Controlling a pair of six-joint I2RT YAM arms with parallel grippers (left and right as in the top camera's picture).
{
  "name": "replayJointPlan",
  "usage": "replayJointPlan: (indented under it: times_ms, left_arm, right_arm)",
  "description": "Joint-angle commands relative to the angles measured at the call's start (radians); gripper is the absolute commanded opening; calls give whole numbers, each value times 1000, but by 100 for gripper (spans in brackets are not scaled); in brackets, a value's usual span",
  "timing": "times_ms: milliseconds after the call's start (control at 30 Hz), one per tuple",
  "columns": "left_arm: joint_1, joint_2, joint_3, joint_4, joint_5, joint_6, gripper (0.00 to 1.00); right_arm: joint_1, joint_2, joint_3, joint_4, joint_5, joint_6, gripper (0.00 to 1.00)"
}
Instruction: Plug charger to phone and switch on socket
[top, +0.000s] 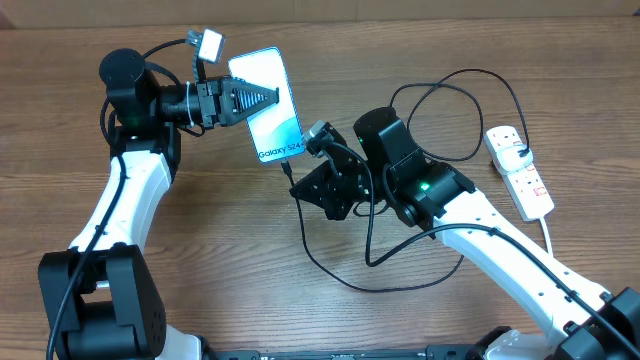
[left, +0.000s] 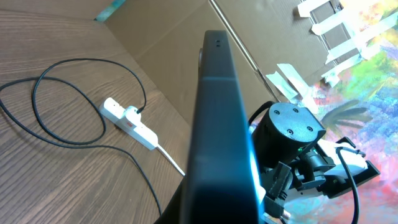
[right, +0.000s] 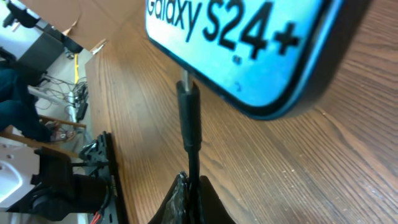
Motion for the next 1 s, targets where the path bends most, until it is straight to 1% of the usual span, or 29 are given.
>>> replayJointPlan:
  times_ms: [0,233,667,867,967]
  left_arm:
    - [-4,-1,7,16,27,3,4]
    - [-4,-1,7,45,27,10,4]
    - [-4,-1,7,87,27,9,4]
    - [-4,-1,7,108,27,9,4]
    - [-4,-1,7,116,27,8,4]
  right_arm:
    - [-8,3,40,18,29,-10,4]
    - [-13,3,40,33,-31,-10,4]
    - [-13,3,40,32,-31,-10,4]
    - [-13,3,39,-30,-31,-11,4]
    - [-19,3,39,-32,-32,-10,4]
